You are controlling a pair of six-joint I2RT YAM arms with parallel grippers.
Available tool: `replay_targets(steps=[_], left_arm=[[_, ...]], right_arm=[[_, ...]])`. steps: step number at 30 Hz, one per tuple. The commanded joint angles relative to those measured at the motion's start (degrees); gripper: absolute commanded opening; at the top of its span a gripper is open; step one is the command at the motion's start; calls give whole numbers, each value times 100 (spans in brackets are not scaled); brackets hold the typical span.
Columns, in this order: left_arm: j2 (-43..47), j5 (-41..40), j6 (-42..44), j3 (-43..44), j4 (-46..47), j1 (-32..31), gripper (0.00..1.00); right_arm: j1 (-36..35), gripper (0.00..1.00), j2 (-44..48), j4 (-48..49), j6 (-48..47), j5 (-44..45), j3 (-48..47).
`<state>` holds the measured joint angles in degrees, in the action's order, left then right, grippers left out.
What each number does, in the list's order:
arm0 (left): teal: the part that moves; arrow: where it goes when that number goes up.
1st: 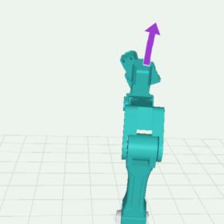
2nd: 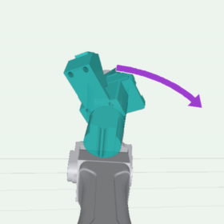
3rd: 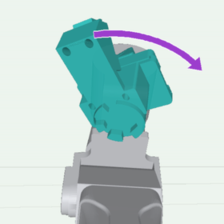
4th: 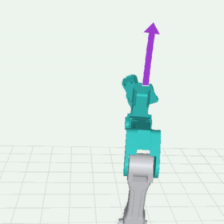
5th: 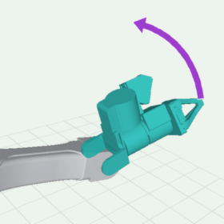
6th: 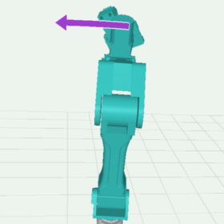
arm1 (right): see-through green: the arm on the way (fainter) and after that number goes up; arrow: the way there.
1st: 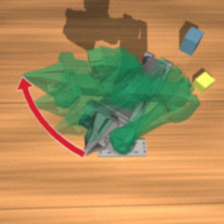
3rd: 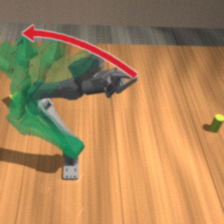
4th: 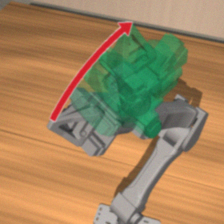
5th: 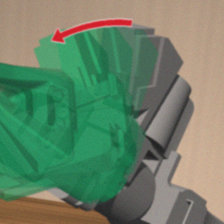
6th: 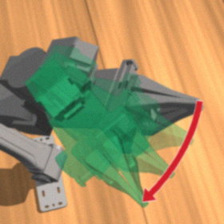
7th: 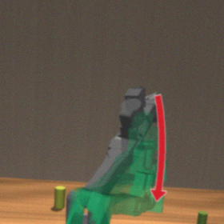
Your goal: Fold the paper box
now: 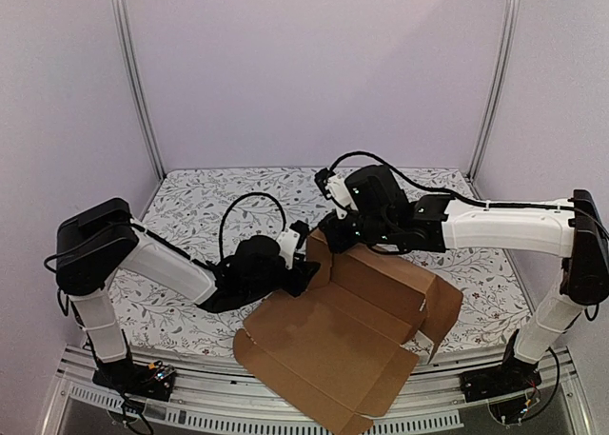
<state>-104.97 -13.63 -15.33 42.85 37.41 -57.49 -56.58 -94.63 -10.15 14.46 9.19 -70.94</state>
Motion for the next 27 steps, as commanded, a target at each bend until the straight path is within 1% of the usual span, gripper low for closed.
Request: replay_targets(steps=[1,6,7,12,17,24,26,27], left_arm=[[-321,-8,-21,270,196,-21,45],[-613,129,-61,441,381,0,42],[-661,156,-62,462,403,1,37],[-735,239,-93,458,432,1,0],[-731,266,-84,358,659,1,0],[-714,317,-119,348,624,0,0],[-681,245,-142,288,658,-1,7],[-661,222,-165,244,695,1,12]], right_arm=[[11,0,-126,-259,107,-199,201],[7,0,-117,-258,148,-271,238],[5,0,-113,-259,152,-281,246],[6,0,-67,-259,162,-313,280],[-19,0,-17,-256,177,-280,307],[-27,0,-3,-234,232,-201,341],[-27,0,-3,-220,262,-181,347],[-26,0,-3,-221,271,-181,352]])
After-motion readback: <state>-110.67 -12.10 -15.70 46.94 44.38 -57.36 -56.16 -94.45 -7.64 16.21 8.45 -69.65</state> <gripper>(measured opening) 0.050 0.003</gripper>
